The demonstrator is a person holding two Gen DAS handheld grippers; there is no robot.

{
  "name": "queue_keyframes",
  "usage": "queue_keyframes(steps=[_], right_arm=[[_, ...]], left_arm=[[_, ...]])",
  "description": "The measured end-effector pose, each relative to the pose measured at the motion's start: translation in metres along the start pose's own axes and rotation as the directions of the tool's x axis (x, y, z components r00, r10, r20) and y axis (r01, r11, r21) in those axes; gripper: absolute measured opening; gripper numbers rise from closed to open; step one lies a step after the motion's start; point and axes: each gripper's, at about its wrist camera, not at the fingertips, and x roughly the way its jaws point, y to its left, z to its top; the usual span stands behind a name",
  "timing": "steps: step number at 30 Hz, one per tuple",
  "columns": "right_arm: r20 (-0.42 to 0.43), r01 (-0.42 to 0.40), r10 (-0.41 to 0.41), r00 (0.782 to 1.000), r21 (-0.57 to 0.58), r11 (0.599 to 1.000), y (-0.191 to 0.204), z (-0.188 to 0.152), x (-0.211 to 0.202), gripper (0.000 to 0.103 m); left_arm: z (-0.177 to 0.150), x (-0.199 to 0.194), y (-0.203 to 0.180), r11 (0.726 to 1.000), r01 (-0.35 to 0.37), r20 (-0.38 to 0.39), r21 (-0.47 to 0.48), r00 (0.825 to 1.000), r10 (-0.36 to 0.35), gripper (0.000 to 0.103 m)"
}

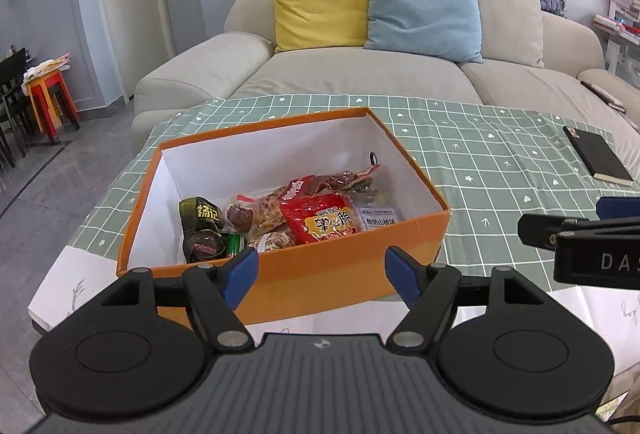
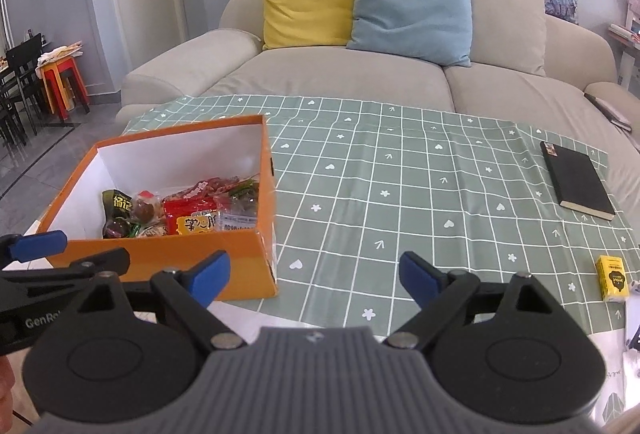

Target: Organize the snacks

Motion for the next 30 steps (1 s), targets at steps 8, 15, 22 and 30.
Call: queue_keyframes(steps=[8, 15, 22, 30], right_arm=[[0.007, 0.006, -0.006, 1.000, 0.002, 1.000, -0.0018, -0.0004, -0.0022, 0.089], [0.005, 0.012, -0.012, 1.000, -0.006, 1.000, 0.0005, 0.0003, -0.0008, 0.089], [0.002, 0.012, -0.012, 1.000, -0.017, 1.000, 0.0032, -0.0002, -0.0001, 0.091], [0.004, 0.018, -0.018, 1.000, -0.018, 1.000, 0.0033, 0.0011, 0.0002, 0.093]], left_arm=[[-0.0005, 0.0031, -0.0024, 1.000, -0.003, -0.016, 0.019, 1.000, 0.004, 0.085], [-0.0007, 0.0029, -0.0036, 1.000, -0.003, -0.016, 0.031, 1.000, 0.004, 0.086], [-0.0018, 0.0045, -0.0042, 0.999, -0.008, -0.022, 0.041, 1.000, 0.009, 0.087], [-0.0012, 0.0049, -0.0016, 0.999, -0.010, -0.019, 0.036, 1.000, 0.011, 0.087]])
